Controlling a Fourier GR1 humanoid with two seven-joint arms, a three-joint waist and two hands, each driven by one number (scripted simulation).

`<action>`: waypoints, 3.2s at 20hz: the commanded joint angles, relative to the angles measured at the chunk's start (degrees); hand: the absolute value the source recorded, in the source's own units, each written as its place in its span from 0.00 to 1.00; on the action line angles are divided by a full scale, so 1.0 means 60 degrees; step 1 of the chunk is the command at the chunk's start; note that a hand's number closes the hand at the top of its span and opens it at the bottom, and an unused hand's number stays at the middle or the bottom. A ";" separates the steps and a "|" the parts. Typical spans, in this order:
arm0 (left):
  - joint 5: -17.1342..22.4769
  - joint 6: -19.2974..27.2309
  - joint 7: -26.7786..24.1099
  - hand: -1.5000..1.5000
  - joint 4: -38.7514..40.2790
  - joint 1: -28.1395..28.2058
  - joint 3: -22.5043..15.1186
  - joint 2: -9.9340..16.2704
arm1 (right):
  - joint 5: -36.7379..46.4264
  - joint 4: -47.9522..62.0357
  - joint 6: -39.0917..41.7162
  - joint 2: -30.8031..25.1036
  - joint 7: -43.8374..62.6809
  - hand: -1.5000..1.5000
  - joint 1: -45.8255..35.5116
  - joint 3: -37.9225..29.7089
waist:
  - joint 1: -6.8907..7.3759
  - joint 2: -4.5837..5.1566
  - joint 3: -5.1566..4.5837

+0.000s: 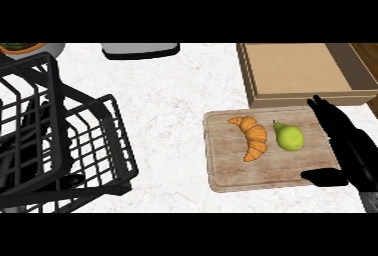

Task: Pick the croissant from the cutting board and place it in the cardboard box

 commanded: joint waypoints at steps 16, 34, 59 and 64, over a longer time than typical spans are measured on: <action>-0.1286 -0.0634 0.2548 0.50 0.0530 -0.1728 -0.2632 -0.0765 | 0.0451 -0.3154 0.3475 0.2134 0.7714 0.00 -0.1488 0.1630 | 0.0850 0.0221 0.0082; -0.1286 -0.1002 0.2198 0.50 0.2050 -0.2662 -0.2334 -0.1094 | 0.1503 -0.1150 0.3407 0.2972 0.6547 0.00 -0.1352 0.1424 | 0.0895 0.0231 0.0082; -0.1346 -0.0927 0.2618 0.50 0.1500 -0.2644 -0.2343 -0.1256 | 0.2243 0.1500 0.3417 0.3935 0.5540 0.00 -0.1309 0.1083 | 0.0996 0.0215 0.0088; -0.1517 -0.0793 0.2315 0.50 0.1586 -0.2342 -0.2507 -0.1462 | 0.2655 0.2820 0.2952 0.4167 0.4876 0.00 -0.1479 0.1080 | 0.1058 0.0241 0.0090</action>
